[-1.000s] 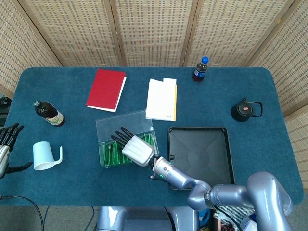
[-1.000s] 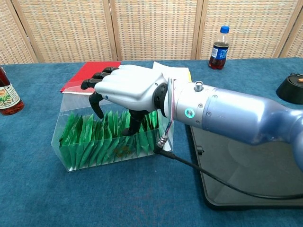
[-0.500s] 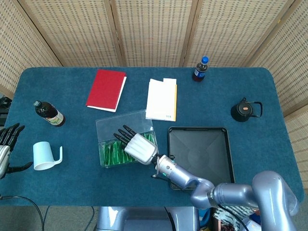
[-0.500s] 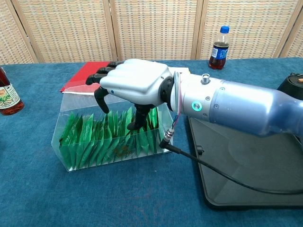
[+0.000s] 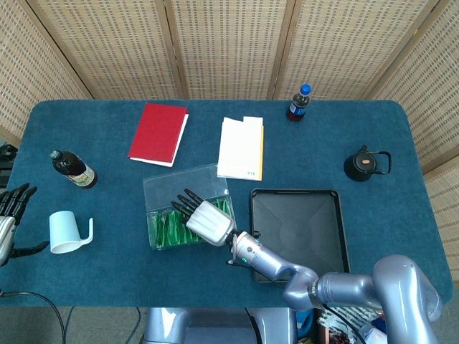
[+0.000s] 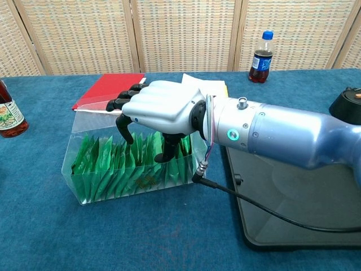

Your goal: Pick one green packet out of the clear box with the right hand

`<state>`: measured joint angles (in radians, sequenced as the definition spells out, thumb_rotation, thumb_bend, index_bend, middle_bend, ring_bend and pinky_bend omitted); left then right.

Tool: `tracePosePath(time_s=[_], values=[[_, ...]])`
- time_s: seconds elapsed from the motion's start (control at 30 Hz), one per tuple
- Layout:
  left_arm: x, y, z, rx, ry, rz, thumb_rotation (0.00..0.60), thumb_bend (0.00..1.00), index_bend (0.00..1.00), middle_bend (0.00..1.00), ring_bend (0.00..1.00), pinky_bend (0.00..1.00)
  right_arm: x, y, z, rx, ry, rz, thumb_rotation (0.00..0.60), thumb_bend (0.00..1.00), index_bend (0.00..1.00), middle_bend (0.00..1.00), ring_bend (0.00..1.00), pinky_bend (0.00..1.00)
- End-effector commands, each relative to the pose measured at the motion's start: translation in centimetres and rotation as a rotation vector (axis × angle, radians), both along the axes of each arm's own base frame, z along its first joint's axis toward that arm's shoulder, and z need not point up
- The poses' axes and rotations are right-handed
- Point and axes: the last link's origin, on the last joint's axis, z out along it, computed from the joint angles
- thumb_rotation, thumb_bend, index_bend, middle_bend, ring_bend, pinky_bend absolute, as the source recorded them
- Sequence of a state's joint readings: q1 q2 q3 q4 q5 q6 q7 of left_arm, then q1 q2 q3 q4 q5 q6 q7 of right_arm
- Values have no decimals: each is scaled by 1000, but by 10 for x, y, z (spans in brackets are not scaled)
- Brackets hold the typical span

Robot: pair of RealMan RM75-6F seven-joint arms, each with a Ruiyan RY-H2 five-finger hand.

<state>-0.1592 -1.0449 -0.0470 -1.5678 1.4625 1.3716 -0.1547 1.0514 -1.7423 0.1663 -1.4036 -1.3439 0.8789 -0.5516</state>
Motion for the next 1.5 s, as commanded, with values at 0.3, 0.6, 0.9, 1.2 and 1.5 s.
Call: tracePosePath(time_s=[0.3,0.6,0.9,1.2,1.5], values=[[-1,1,0,-1,1,4,600,73,0,0,0,0,0,-5,8,-24,13,6,600,364,446,149,0,0],[-1,1,-2,-4,6,5,600,72,0,0,0,0,-3,-9,18,-37,29,10,600,364,446,152,0,0],[-1,2,-2,-7,9,6,600,72,0,0,0,0,-5,-6,17,-21,41,11,600,363,446,152,0,0],[-1,2,-2,-5,7,6,600,73,0,0,0,0,-3,-4,7,-6,47,6,600,364,446,153,0,0],[-1,2,-1,-4,6,7,600,73,0,0,0,0,4,-3,1,8,9,-19,600,383,452,161,0,0]])
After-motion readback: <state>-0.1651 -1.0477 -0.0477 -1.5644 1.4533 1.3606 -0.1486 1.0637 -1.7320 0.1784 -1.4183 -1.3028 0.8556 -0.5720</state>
